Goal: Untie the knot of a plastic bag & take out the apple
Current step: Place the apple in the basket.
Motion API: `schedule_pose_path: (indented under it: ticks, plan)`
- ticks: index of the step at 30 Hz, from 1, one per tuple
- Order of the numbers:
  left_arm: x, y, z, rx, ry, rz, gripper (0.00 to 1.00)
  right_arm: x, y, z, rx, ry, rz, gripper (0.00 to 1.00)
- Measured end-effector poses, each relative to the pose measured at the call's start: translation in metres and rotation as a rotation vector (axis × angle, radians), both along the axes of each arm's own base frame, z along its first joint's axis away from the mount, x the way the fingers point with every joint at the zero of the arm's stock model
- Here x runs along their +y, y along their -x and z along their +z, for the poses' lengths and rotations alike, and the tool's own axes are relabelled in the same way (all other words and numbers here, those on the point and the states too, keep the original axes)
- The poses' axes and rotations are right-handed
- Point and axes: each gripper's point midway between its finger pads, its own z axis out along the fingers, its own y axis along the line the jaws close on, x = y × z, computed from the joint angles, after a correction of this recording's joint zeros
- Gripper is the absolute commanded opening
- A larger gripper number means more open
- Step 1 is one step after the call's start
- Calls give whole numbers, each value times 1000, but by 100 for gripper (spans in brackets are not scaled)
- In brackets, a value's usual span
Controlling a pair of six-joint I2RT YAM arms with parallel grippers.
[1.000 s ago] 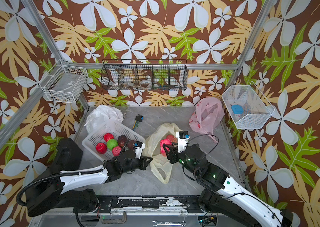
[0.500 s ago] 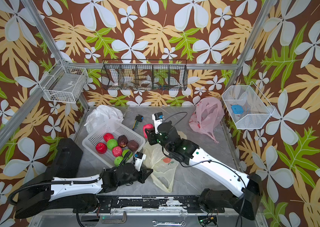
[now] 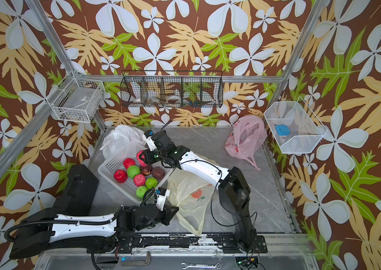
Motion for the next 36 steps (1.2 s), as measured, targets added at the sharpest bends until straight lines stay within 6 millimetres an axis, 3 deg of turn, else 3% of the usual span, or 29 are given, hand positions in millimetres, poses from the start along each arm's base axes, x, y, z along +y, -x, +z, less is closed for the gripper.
schedule_pose_path:
  ticks: [4, 10, 15, 20, 30, 33, 36]
  plan:
    - [3, -1, -2, -1, -5, 14, 0, 24, 17, -27, 68, 28, 81, 41]
    - [5, -2, -3, -6, -9, 25, 0, 50, 32, -47, 108, 37, 156, 45]
    - [5, -3, -5, -11, -19, 24, 0, 58, 38, -69, 144, 64, 176, 63]
    - [7, -5, -5, -18, -24, 34, 0, 63, 41, -74, 152, 70, 183, 71]
    - [9, -6, -4, -30, -24, 38, 0, 58, 36, -63, 133, 82, 149, 70]
    - [9, -6, -4, -38, -29, 33, 0, 45, 36, -41, 101, 83, 105, 70]
    - [9, -6, -4, -39, -30, 33, 0, 24, 38, -6, 30, 73, 60, 70]
